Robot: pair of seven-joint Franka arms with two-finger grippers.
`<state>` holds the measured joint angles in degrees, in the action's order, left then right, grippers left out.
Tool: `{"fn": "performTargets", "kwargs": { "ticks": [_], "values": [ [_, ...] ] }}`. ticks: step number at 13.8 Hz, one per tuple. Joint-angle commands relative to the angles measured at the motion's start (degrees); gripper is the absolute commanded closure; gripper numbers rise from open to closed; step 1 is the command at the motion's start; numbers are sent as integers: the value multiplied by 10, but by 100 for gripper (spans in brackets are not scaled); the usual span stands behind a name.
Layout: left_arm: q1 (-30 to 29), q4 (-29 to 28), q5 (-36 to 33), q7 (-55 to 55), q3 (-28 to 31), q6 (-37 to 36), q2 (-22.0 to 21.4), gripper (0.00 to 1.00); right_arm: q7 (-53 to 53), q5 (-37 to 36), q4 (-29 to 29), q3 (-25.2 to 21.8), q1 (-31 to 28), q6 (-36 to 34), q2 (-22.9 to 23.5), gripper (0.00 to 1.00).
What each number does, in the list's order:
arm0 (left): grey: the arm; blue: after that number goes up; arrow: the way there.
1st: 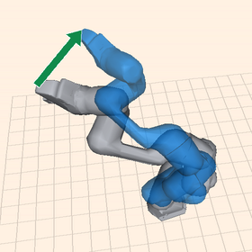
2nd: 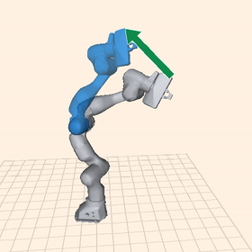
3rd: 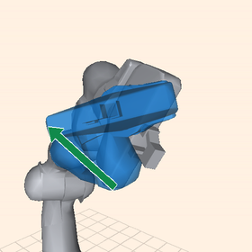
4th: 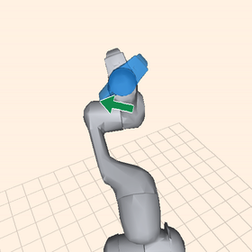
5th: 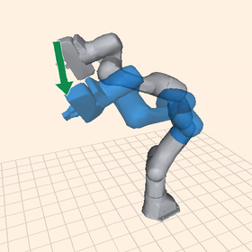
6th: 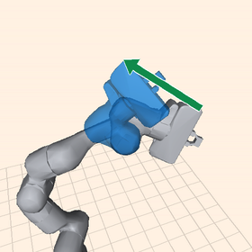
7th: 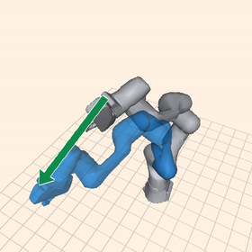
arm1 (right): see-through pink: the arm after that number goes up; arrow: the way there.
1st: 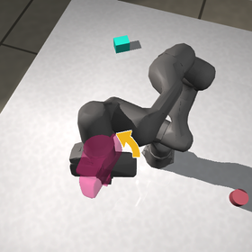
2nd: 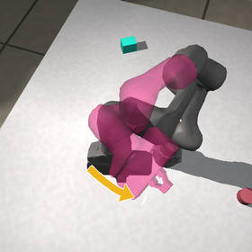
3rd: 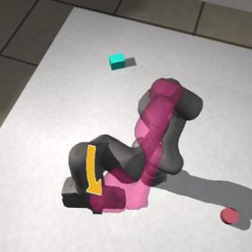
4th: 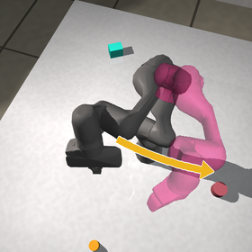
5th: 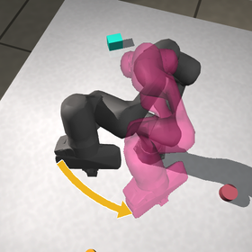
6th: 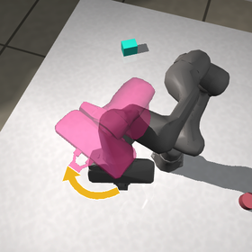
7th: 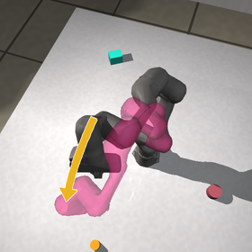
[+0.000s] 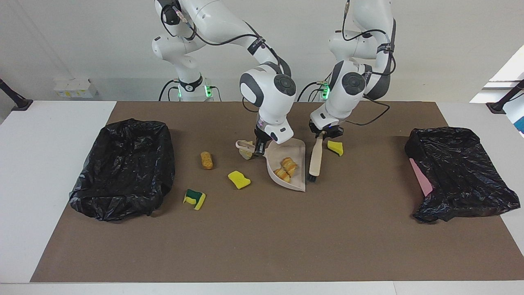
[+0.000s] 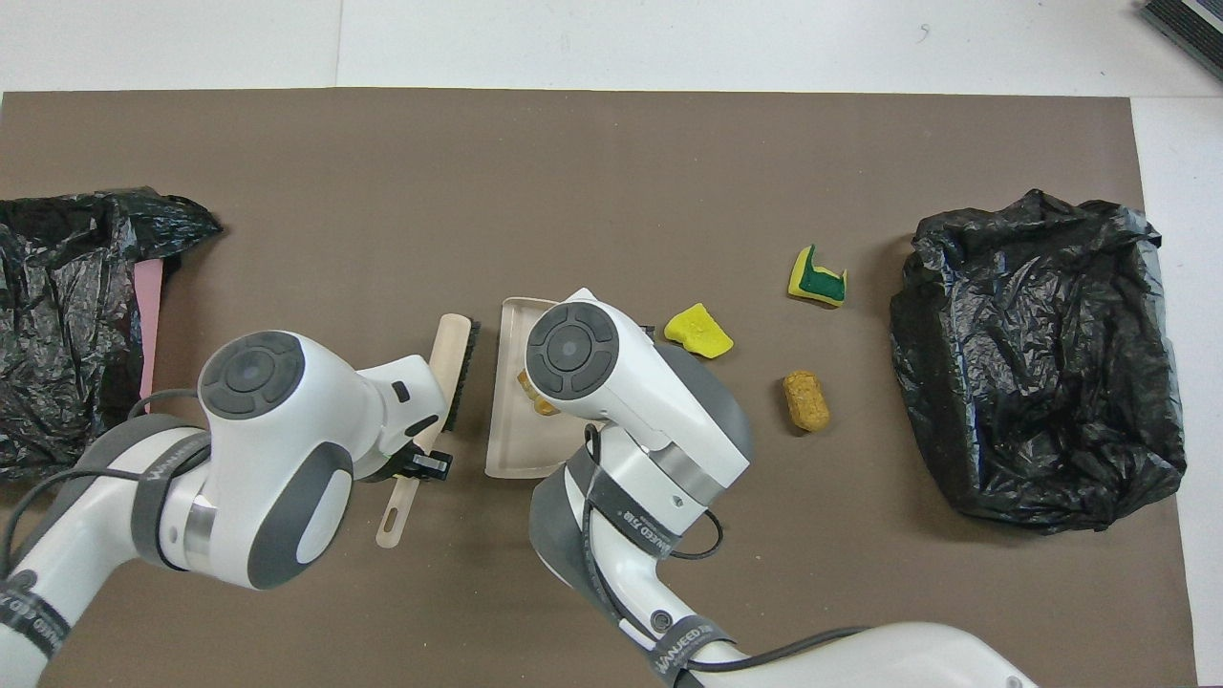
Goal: Sweep and dump trash in bin
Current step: 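Sweep the crumbs and sponge pieces into the dustpan with the left gripper's brush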
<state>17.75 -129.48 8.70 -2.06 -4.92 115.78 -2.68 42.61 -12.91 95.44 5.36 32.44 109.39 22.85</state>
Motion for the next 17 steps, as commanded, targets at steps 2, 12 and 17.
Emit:
{"fn": "performTargets", "kwargs": {
  "ticks": [2, 12, 17],
  "values": [
    [-50, -25, 6, -88, -1, -80, -90, 100, 56, -13, 11, 4, -7, 20, -4, 100],
    [-81, -232, -4, -210, -8, 12, -196, 100, 105, -22, 18, 5, -7, 42, -4, 100],
    [5, -223, 54, -238, -9, 93, -140, 100, 105, -22, 18, 5, -7, 42, -4, 100]
  ]
}}
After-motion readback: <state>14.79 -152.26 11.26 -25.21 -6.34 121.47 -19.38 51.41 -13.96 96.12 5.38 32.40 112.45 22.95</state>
